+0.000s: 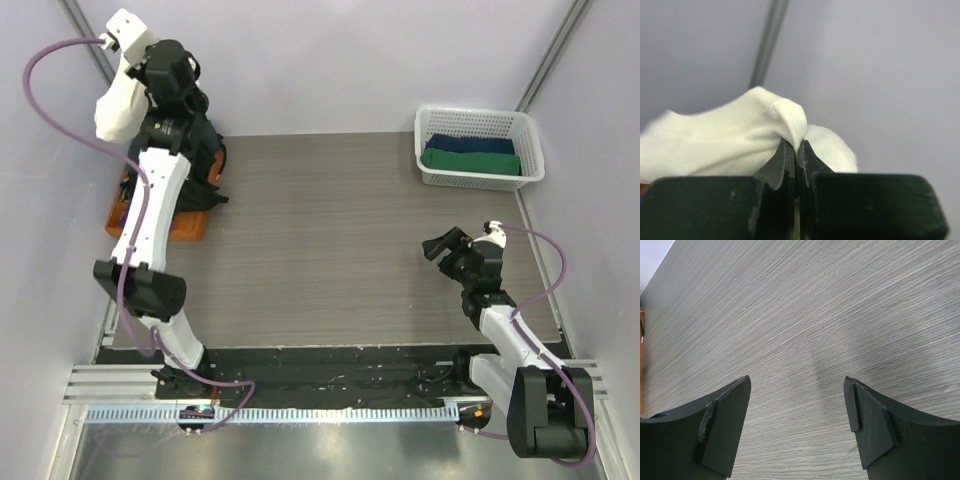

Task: Roll the t-shirts
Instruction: Pick up the T-shirt at the corner of the board, then flatten out the T-shirt at the center of the board.

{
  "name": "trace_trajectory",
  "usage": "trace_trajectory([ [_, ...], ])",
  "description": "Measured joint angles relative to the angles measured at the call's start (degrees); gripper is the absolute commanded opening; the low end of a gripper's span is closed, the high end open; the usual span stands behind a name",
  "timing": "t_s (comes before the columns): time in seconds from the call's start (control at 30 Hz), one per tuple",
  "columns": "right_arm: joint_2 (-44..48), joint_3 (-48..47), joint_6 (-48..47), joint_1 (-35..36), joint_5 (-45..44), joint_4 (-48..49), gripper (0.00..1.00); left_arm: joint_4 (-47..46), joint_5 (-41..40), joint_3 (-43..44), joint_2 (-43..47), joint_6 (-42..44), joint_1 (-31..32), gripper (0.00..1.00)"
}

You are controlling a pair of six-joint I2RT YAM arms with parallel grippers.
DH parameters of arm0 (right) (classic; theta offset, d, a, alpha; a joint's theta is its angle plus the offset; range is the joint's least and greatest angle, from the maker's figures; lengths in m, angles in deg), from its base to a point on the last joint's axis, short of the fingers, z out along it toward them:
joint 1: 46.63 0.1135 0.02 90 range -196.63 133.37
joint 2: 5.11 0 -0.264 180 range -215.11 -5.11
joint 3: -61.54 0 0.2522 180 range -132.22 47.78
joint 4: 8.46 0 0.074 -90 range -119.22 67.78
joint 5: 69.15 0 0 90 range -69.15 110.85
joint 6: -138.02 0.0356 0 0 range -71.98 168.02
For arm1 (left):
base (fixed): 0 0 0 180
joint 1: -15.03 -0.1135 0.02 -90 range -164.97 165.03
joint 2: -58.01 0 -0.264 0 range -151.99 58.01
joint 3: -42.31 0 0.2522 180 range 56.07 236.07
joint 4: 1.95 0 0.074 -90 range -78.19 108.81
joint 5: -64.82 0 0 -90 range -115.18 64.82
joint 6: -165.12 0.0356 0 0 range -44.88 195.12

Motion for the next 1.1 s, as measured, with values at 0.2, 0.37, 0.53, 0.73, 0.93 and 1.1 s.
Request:
trace_trajectory([
  [0.2, 0.8, 0.0, 0.0, 0.0, -0.3, -1.5, 0.83, 6.3, 18.3, -6.3, 11.3, -17.0, 9.4, 0.0],
  [0.37, 3.1, 0.1, -0.2, 0.0, -1.0, -2.1, 0.83, 10.0, 31.0, -6.1, 11.1, -22.7, 19.6, 0.13],
  [0.53, 6.4, 0.4, -0.5, 0.0, -2.3, -3.3, 0.84, 9.0, 35.3, -23.8, 18.8, -25.3, 19.5, 0.96],
  [0.73, 9.7, 1.2, -0.6, 0.0, -3.2, -4.3, 0.81, 8.8, 36.1, -54.7, 31.9, -26.6, 18.8, 0.82],
  [0.93, 7.6, 1.9, -0.8, 0.0, -0.5, -3.2, 0.57, 8.1, 36.7, -70.4, 34.4, -25.6, 19.3, 0.75],
  [1.1, 2.0, 2.2, -0.6, 0.0, 5.8, 1.7, 0.53, 5.7, 37.7, -69.3, 32.1, -21.8, 19.5, 0.8],
])
